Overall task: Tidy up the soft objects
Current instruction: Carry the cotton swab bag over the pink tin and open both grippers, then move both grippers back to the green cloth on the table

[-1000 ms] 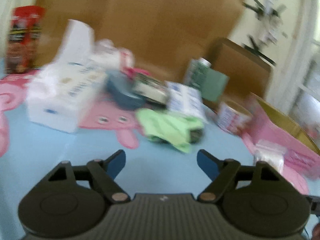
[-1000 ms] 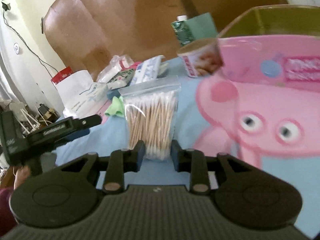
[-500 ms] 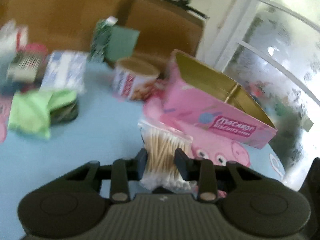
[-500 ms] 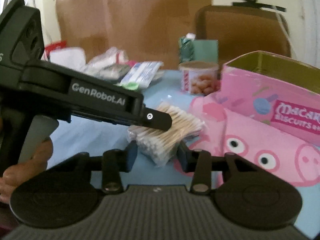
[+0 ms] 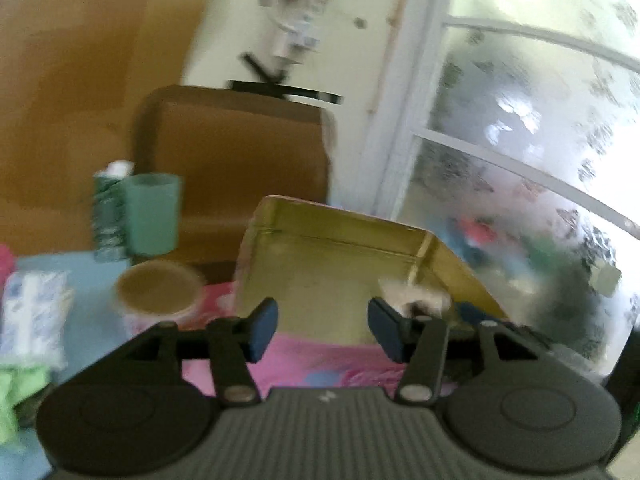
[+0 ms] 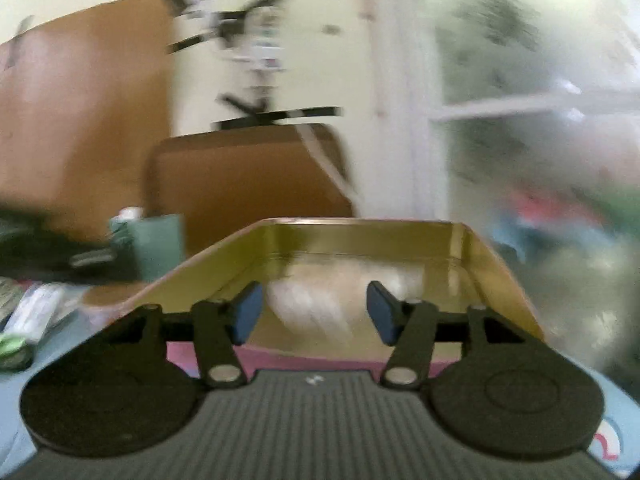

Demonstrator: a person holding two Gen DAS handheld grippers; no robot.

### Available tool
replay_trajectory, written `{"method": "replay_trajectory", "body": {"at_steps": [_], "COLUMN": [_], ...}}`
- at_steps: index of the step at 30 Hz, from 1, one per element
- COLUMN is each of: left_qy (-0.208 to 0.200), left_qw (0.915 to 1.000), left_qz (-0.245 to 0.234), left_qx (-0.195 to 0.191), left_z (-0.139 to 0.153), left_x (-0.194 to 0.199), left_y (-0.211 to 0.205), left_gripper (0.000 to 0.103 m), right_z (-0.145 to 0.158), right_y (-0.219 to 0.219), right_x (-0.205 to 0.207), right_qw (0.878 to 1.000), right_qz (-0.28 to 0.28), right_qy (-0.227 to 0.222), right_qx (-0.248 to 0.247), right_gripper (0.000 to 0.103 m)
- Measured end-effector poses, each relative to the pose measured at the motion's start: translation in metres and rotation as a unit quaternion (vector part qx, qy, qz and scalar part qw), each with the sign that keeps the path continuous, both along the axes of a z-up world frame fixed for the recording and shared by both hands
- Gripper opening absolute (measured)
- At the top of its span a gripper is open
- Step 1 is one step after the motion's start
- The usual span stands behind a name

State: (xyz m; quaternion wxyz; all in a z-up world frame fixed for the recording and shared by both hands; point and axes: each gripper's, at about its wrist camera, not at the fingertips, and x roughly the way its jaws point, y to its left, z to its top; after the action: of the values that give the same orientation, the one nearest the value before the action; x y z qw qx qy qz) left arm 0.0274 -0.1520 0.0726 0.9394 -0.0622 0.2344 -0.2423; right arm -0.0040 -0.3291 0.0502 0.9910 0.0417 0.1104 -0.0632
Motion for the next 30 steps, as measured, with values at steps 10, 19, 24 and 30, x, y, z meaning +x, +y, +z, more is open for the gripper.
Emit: {"method": "replay_trajectory", "body": {"at_steps": [10, 19, 24, 30], "left_qy": [0.049, 0.046, 0.031, 0.026], "left_qw": [0.9664, 0.9512, 0.9559, 0.9555], "left_qz": [0.252, 0.302, 0.287, 0.286], "left_qx": [0.008, -0.047, -0.054, -0.069], "left_z": [-0.050, -0.069, -0.067, -0.067], "left_x": [-0.051, -0.071, -0.074, -0.076], "left_y": [0.194, 0.249, 0.244, 0.246], "left_gripper": [0.056, 0.056, 0.056, 0.056], "right_z": [-0.002, -0.028, -0.033, -0.042], "right_y": [0.067, 0.215, 0.252, 0.277], "right_x": [0.006, 0.039, 0.047, 0.058], "right_qw": [0.966, 0.912, 0.914, 0.913], "right_qz": [0.243, 0.378, 0.374, 0.364], "right_qy": [0.056, 0.158, 0.154, 0.154], "right_qx": [0.074, -0.010, -0.037, -0.100], "right_gripper": [0.060, 0.060, 0.060, 0.003]}}
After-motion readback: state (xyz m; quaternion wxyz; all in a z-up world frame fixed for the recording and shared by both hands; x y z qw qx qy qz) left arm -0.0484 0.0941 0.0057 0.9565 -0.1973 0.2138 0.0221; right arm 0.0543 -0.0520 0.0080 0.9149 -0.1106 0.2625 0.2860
